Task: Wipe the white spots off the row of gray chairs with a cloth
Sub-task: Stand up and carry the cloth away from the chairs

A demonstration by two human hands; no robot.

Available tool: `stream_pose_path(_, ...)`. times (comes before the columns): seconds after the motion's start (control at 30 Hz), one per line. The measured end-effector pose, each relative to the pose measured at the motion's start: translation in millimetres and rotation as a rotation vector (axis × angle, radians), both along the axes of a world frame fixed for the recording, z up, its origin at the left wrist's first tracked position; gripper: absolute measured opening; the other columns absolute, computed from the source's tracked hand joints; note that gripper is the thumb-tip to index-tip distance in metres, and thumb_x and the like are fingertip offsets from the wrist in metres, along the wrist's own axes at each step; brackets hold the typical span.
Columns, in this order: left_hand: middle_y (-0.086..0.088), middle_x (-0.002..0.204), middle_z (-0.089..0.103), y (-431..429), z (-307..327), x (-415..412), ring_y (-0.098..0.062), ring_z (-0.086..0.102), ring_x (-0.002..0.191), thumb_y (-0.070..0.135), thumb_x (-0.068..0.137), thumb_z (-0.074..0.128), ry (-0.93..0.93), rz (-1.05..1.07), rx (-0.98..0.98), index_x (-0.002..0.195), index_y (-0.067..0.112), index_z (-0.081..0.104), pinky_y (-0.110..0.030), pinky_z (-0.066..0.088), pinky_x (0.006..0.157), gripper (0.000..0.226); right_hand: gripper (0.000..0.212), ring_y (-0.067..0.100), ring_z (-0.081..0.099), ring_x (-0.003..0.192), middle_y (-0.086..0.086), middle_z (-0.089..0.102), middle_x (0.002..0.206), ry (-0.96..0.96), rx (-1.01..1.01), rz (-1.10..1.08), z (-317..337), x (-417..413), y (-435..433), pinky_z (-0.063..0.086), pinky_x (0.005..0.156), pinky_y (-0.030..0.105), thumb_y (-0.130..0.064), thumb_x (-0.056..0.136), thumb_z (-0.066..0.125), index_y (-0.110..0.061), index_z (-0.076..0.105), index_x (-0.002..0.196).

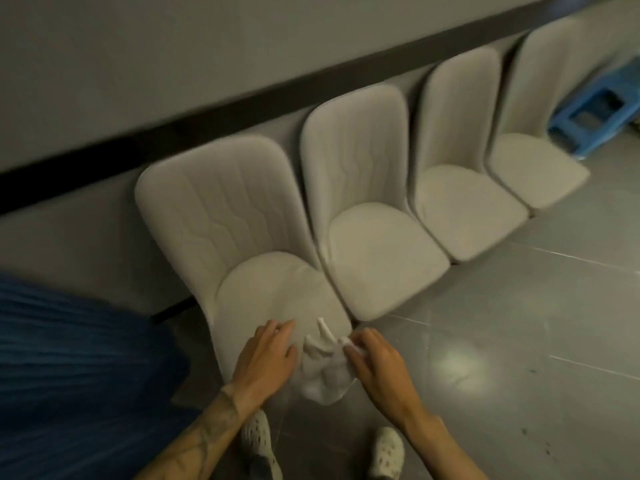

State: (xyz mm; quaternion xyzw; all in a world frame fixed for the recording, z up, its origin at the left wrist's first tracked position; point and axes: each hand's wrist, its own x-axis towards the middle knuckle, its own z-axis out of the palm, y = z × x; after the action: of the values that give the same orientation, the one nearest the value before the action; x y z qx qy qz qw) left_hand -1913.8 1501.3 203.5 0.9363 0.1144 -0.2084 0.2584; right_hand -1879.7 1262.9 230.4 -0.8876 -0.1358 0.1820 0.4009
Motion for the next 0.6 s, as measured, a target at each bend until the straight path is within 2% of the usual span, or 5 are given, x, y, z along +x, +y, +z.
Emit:
stream_pose_path(0.07, -0.002, 0.149, 0.048, -41, 37, 25, -0.024, 0.05, 0.13, 0.036, 0.107, 0.047, -0.029, -0.08, 0.039, 0.159, 0.025, 0.038, -0.039, 0.045, 0.108, 0.054, 0.02, 0.005, 0.061, 0.079, -0.012, 0.061, 0.09, -0.016, 0.02, -0.049, 31, 15, -43, 0.049, 0.068, 0.024, -0.044, 0.105, 0.055, -0.027, 0.057, 0.094)
stream_pose_path(0.2, -0.001, 0.153, 0.045, -138, 90, 80, -0.025, 0.046, 0.136, 0.035, 0.107, 0.044, -0.115, -0.198, 0.113, 0.16, 0.026, 0.035, -0.037, 0.041, 0.111, 0.055, 0.028, -0.002, 0.061, 0.079, -0.018, 0.061, 0.083, -0.082, 0.086, -0.14, 74, 57, -143, 0.042, 0.065, 0.011, -0.052, 0.103, 0.051, -0.027, 0.056, 0.091)
stream_pose_path(0.37, 0.001, 0.153, 0.046, -266, 137, 142, -0.022, 0.047, 0.136, 0.037, 0.107, 0.046, -0.177, -0.284, 0.164, 0.16, 0.026, 0.036, -0.033, 0.038, 0.112, 0.055, 0.019, -0.002, 0.06, 0.084, -0.015, 0.061, 0.09, -0.184, 0.121, -0.193, 120, 107, -279, 0.044, 0.072, 0.015, -0.042, 0.105, 0.057, -0.026, 0.058, 0.095)
stream_pose_path(0.47, 0.0, 0.153, 0.046, -337, 162, 181, -0.023, 0.047, 0.136, 0.039, 0.108, 0.045, -0.199, -0.316, 0.157, 0.16, 0.026, 0.038, -0.034, 0.039, 0.113, 0.053, 0.016, -0.004, 0.06, 0.088, -0.017, 0.062, 0.095, -0.226, 0.11, -0.229, 150, 134, -357, 0.044, 0.075, 0.011, -0.041, 0.105, 0.057, -0.027, 0.061, 0.098)
stream_pose_path(0.6, 0.002, 0.156, 0.045, -433, 187, 244, -0.021, 0.046, 0.14, 0.041, 0.108, 0.043, -0.228, -0.392, 0.159, 0.158, 0.028, 0.039, -0.034, 0.04, 0.115, 0.052, 0.016, 0.001, 0.061, 0.091, -0.014, 0.063, 0.097, -0.264, 0.094, -0.304, 182, 176, -457, 0.047, 0.076, 0.015, -0.041, 0.104, 0.058, -0.027, 0.063, 0.1)
